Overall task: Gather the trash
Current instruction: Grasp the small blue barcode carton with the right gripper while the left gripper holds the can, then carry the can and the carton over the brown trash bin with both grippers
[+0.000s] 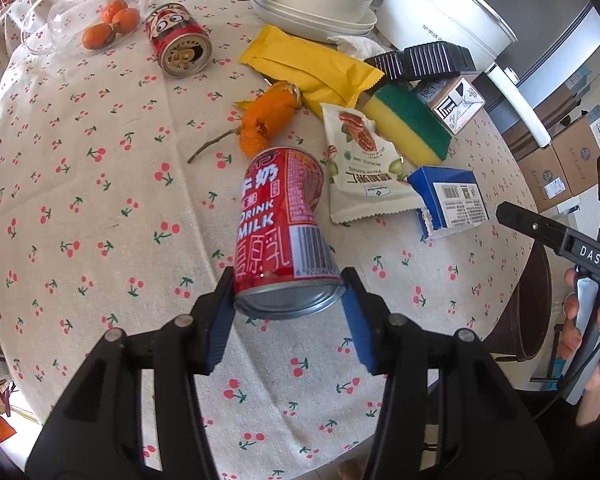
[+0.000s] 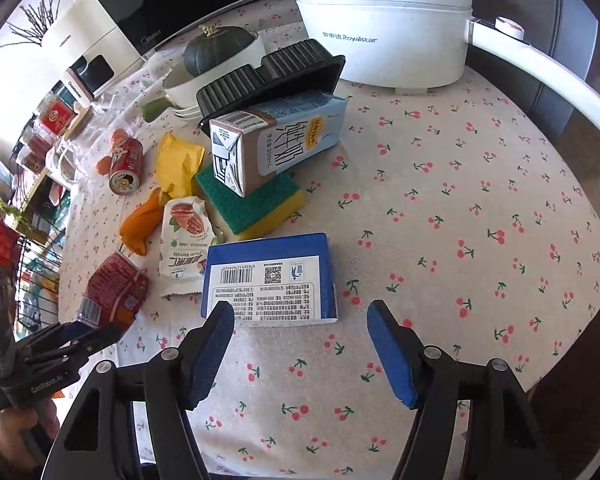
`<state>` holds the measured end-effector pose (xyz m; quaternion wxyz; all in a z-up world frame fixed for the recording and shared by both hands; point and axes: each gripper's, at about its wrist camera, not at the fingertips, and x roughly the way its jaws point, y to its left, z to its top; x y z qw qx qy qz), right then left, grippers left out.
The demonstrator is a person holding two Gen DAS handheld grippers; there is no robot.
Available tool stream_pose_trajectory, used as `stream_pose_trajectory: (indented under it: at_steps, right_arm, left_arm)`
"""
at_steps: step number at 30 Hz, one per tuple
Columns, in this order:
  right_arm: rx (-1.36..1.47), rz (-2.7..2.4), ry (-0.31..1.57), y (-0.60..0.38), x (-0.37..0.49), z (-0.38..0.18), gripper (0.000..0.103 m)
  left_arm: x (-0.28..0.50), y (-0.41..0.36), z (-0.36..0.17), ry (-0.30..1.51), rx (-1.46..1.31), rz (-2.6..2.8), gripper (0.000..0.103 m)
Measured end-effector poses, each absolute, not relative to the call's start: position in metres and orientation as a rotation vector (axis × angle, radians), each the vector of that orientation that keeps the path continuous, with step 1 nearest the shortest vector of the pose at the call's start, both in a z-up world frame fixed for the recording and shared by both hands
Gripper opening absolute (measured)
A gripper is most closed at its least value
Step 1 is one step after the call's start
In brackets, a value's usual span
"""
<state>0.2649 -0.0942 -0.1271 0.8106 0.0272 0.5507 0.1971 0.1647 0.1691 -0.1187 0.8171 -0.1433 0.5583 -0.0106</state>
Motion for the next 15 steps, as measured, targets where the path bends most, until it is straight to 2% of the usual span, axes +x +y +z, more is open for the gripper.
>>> stream_pose_trajectory:
  at_steps: [1,2,3,4,5,15]
  right_arm:
    - [0.073,0.42,1.169,-0.102,0.264,-0.122,0.071]
    - [0.073,0.42,1.169,-0.102,0.264,-0.122,0.076]
    - [0.083,0.421,1.171,-0.104,0.264,-0.121,0.083]
    - [0.091,0.423,1.176,-0.104,0.265,-0.121,0.098]
    - [0.097,0.423,1.176,-0.104,0.264,-0.121,0.103]
    - [-0.122,0.423,1.193,-0.033,0.264,-0.157,0.103]
  left_arm:
    - [0.166,0.166,-0.115,1.182,-0.303,-0.021,0.053]
    - [0.166,0.165,-0.113,1.173,-0.3,-0.02,0.053]
    - [0.167,0.164,-0.111,1.167,-0.295,-0.018,0.053]
    - [0.167,0.162,-0.109,1.163,-0.284,-0.013,0.053]
    - [0.168,0.159,-0.108,1.163,-0.266,-0.008,0.053]
    - [0.174,0.152,-0.134,1.263,-0.187,0.007,0.053]
